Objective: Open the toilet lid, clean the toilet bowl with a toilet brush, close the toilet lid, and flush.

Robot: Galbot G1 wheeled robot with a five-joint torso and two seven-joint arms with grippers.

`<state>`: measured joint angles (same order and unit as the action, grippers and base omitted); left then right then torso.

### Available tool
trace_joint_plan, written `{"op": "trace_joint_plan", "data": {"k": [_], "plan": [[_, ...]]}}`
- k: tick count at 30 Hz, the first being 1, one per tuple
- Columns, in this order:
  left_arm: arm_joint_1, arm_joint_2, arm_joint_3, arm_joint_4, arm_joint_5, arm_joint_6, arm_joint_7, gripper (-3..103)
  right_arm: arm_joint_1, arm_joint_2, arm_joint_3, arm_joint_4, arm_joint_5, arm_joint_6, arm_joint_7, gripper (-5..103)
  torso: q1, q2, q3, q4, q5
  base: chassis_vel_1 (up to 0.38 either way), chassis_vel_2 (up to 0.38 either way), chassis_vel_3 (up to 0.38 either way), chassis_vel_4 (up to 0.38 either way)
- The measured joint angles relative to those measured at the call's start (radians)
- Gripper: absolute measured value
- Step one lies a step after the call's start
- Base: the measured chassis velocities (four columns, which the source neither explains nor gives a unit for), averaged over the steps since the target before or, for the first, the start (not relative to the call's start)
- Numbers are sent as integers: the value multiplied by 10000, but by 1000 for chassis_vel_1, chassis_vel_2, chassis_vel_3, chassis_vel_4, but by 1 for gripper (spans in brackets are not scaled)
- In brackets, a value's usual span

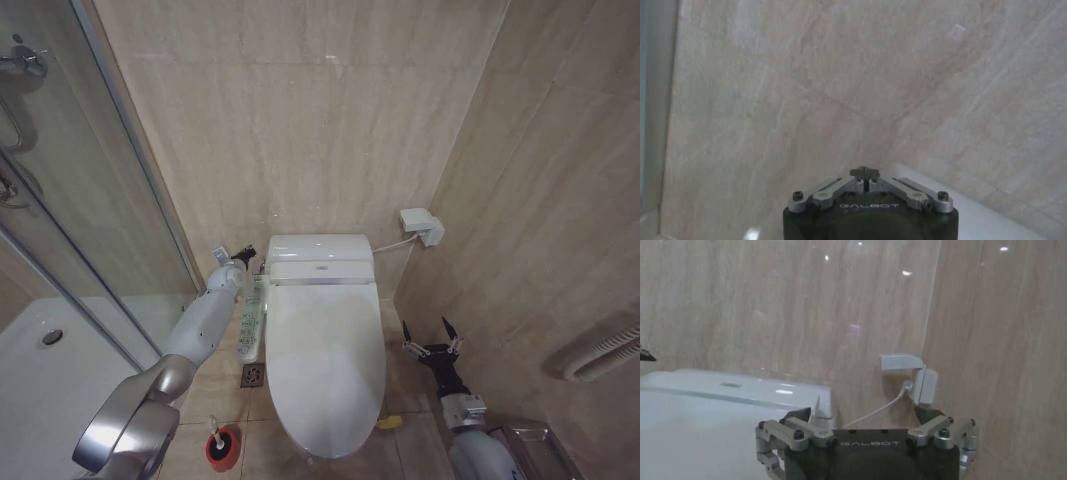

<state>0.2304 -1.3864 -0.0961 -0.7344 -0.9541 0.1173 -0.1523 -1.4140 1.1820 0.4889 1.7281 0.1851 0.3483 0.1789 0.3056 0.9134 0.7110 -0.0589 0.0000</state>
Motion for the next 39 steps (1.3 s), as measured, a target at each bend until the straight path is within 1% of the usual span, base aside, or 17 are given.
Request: {"op": "trace_joint_plan", "data": {"k": [2,4,7,10,13,19,24,29,34,39], "plan": [[9,-48,0,-14,-43,86,-86,0,0,0,0,0,0,0,0,100,0,0,0,0,0,57,-32,-30,25],[65,-108,4,-51,-102,275,-323,0,0,0,0,0,0,0,0,100,-2,1,-1,2,0,0,0,0,0],[121,-172,3,-22,-75,319,-419,0,0,0,0,0,0,0,0,100,-2,0,0,2,0,0,0,0,0],[125,-216,-92,151,-38,321,-405,0,1,0,0,0,0,0,0,100,1,0,1,2,-1,0,0,0,0],[19,-195,-246,430,-38,389,-178,0,2,0,0,0,0,0,0,100,2,0,0,2,-1,0,0,0,0],[-51,-207,-462,553,-108,568,-61,0,2,0,0,1,0,0,0,100,1,0,0,3,0,0,0,0,0],[-37,-289,-494,533,-286,769,-70,0,1,0,0,0,0,0,0,100,1,0,0,2,0,0,0,0,0],[-35,-366,-535,566,-287,786,-69,0,2,0,0,0,0,0,0,100,0,0,0,2,0,0,0,0,0],[-148,-471,-703,774,-274,857,-101,0,2,0,0,0,0,0,0,100,2,0,0,3,0,0,0,0,0],[-303,-569,-882,1121,-220,1050,-99,0,2,0,0,0,0,0,0,100,2,0,1,2,0,0,0,0,0]]}}
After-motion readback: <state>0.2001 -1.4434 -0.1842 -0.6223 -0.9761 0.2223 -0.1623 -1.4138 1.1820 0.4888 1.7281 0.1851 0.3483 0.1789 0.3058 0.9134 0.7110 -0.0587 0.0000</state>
